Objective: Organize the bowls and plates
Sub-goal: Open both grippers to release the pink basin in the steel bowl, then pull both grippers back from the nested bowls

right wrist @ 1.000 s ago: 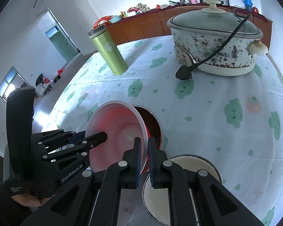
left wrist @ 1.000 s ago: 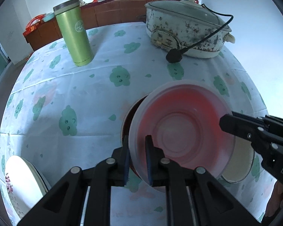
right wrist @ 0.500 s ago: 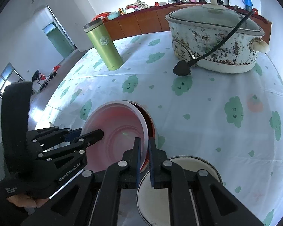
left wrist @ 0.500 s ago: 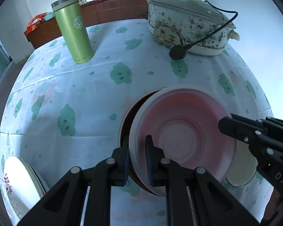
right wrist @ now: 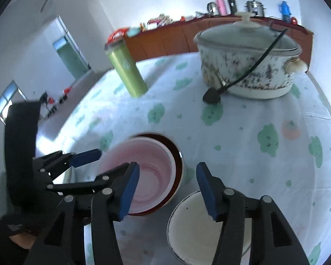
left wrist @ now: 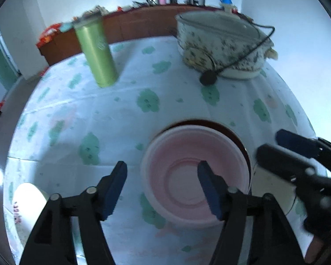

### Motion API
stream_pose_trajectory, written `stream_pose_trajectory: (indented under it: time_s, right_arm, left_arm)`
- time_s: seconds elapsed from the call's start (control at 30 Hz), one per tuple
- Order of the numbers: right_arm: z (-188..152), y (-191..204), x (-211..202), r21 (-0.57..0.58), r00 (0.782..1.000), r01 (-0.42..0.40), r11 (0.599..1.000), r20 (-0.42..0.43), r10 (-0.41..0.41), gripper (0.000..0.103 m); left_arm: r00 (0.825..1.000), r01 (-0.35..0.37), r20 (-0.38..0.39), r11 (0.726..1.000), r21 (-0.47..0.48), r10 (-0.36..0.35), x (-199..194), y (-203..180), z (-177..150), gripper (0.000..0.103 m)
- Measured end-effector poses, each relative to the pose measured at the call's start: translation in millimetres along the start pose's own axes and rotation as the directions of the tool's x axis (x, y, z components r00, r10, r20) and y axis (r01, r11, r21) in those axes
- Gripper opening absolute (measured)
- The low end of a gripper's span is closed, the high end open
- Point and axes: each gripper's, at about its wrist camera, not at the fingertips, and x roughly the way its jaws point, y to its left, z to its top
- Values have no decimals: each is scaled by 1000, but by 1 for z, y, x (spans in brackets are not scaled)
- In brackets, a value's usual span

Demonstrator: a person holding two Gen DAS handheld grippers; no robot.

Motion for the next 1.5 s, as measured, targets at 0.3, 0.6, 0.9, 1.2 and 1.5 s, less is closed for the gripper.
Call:
stream_pose_trajectory:
  time_s: [0.3, 0.6, 0.9, 1.2, 1.5]
  right_arm:
    - [-24, -3, -39, 87, 998, -3, 996, 55, -2, 56]
    - [-57, 5, -66, 102, 998, 8, 995, 57, -14, 56]
    - [-80, 15, -88, 90, 997, 28, 996, 65, -34, 56]
    - [-99, 14, -105, 102, 997, 38, 994, 62, -45, 56]
    - [-106, 17, -113, 102, 997, 38, 994, 66, -45, 56]
  left_arm:
    - [1000, -16, 19, 1000, -18, 16, -23, 4, -13, 67]
    - [999, -36, 30, 999, -12, 36, -47, -3, -37, 68]
    - [998, -45, 50, 999, -22, 46, -73, -3, -60, 68]
    - [997, -46, 64, 999, -13, 47, -88, -8, -75, 68]
    - [997, -37, 63, 999, -9, 38, -94, -11, -86, 68]
